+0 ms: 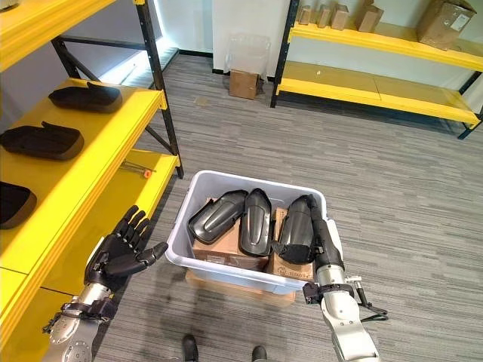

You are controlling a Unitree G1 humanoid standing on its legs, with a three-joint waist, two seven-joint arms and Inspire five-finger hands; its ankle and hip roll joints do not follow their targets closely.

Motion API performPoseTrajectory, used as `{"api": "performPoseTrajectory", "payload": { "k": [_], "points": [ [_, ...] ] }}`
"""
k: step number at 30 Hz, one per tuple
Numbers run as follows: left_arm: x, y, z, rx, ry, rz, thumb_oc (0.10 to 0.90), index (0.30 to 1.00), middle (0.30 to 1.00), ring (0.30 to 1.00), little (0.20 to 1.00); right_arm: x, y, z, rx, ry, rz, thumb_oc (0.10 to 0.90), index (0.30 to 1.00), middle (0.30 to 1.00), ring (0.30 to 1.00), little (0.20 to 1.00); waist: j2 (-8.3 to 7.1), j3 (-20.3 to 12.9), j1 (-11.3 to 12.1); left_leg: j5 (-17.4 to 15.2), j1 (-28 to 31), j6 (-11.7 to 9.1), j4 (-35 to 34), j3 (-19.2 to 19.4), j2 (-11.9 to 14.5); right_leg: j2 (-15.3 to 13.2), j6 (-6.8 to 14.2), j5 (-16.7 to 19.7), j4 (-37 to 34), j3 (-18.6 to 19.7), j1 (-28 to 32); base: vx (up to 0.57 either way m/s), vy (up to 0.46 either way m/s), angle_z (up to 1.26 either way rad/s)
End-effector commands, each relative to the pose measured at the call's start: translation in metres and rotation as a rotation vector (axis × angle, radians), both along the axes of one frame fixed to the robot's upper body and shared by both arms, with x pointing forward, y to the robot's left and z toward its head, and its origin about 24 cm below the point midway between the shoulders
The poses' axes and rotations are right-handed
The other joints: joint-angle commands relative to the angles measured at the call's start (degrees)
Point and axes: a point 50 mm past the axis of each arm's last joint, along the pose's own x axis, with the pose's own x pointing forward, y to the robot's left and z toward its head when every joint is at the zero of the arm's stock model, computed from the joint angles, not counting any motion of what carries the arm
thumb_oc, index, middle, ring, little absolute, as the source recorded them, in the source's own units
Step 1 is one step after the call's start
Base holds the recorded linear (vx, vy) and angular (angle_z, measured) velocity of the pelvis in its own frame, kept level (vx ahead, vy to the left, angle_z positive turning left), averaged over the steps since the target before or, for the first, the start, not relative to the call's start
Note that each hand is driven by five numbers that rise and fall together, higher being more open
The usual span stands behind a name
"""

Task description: Move parts from the plastic box to the shelf.

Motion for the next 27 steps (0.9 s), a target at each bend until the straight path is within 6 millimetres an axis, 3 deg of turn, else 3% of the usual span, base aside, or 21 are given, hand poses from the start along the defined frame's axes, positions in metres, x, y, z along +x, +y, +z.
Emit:
{"api": "performPoseTrajectory", "payload": {
  "k": [1, 4, 5, 7, 9, 12, 13, 17, 27],
  "points": [
    [0.016, 0.01, 0.053, 0.095, -0.261, -0.002, 0.9, 1.0, 1.0, 1.0, 1.0, 0.023, 0.009, 0.052, -0.03, -0.287, 0.047, 0.9, 1.0, 1.0, 1.0, 1.0, 1.72, -2.37, 2.21, -4.0, 2.57, 1.5, -0.37, 0.73, -1.31, -4.81, 2.88, 5.21, 15.71, -6.61, -0.57, 0.06, 0.148, -0.38],
    [0.014, 0.011, 0.052, 0.098, -0.257, 0.007, 0.9, 1.0, 1.0, 1.0, 1.0, 0.023, 0.01, 0.051, -0.017, -0.281, 0.054, 0.9, 1.0, 1.0, 1.0, 1.0, 2.3, -1.48, 2.27, -4.91, 3.61, 1.76, -0.37, 1.28, -1.44, -5.02, 3.11, 5.84, 22.34, -7.43, -3.83, 0.08, 0.114, -0.64],
    [0.013, 0.011, 0.052, 0.097, -0.256, 0.008, 0.9, 1.0, 1.0, 1.0, 1.0, 0.023, 0.01, 0.05, -0.016, -0.278, 0.058, 0.9, 1.0, 1.0, 1.0, 1.0, 2.44, -1.19, 1.9, -5.15, 4.0, 1.6, -0.37, 1.39, -1.28, -3.49, 3.0, 5.14, 22.81, -7.42, -4.88, 0.09, -0.027, -0.52],
    [0.012, 0.012, 0.051, 0.091, -0.253, 0.009, 0.9, 1.0, 1.0, 1.0, 1.0, 0.022, 0.009, 0.05, -0.017, -0.269, 0.061, 0.9, 1.0, 1.0, 1.0, 1.0, 2.26, -0.43, 0.0, -5.61, 5.13, 1.0, -0.37, 0.24, -1.48, 1.36, 2.38, 3.66, 17.7, -6.01, -7.56, 0.12, -0.099, -0.13],
    [0.013, 0.012, 0.051, 0.084, -0.249, 0.004, 0.9, 1.0, 1.0, 1.0, 1.0, 0.02, 0.007, 0.05, -0.015, -0.26, 0.06, 0.9, 1.0, 1.0, 1.0, 1.0, 1.81, -0.37, -1.04, -5.66, 5.62, 0.25, -0.37, -0.52, -1.61, 3.45, 1.77, 3.46, 10.01, -6.0, -8.1, 0.13, -0.123, 0.1],
    [0.009, 0.011, 0.048, 0.081, -0.248, 0.006, 0.9, 1.0, 1.0, 1.0, 1.0, 0.018, 0.009, 0.047, -0.007, -0.248, 0.059, 0.9, 1.0, 1.0, 1.0, 1.0, 1.48, 0.15, -2.0, -6.5, 7.24, -0.17, -0.37, -1.27, -1.8, 3.53, 2.73, 7.8, 5.17, -5.22, -10.61, 0.14, -0.134, 0.33],
    [0.009, 0.01, 0.047, 0.075, -0.247, 0.0, 0.9, 1.0, 1.0, 1.0, 1.0, 0.016, 0.007, 0.046, -0.006, -0.243, 0.053, 0.9, 1.0, 1.0, 1.0, 1.0, 1.53, 0.1, -2.62, -6.58, 7.56, -0.41, -0.37, -2.36, -1.83, 4.18, 2.15, 6.93, 3.29, -3.24, -10.29, 0.18, -0.226, 0.1],
    [0.004, 0.008, 0.042, 0.051, -0.243, 0.006, 0.9, 1.0, 1.0, 1.0, 1.0, 0.013, 0.003, 0.039, -0.006, -0.224, 0.04, 0.9, 1.0, 1.0, 1.0, 1.0, 1.81, -1.85, -2.22, -5.73, 6.87, -2.21, -0.37, -2.74, -1.12, 4.87, 0.03, 4.93, -6.41, -3.75, -2.64, 0.17, -0.204, 0.36],
    [0.003, 0.003, 0.042, 0.035, -0.242, 0.034, 0.9, 1.0, 1.0, 1.0, 1.0, 0.018, 0.006, 0.04, -0.032, -0.199, 0.06, 0.9, 1.0, 1.0, 1.0, 1.0, 2.98, -2.95, -2.05, -5.07, 5.94, -3.83, -0.37, 0.31, 0.21, 5.08, -1.02, 3.58, -10.32, -3.74, 1.25, 0.07, -0.049, -0.15]
  ]
}}
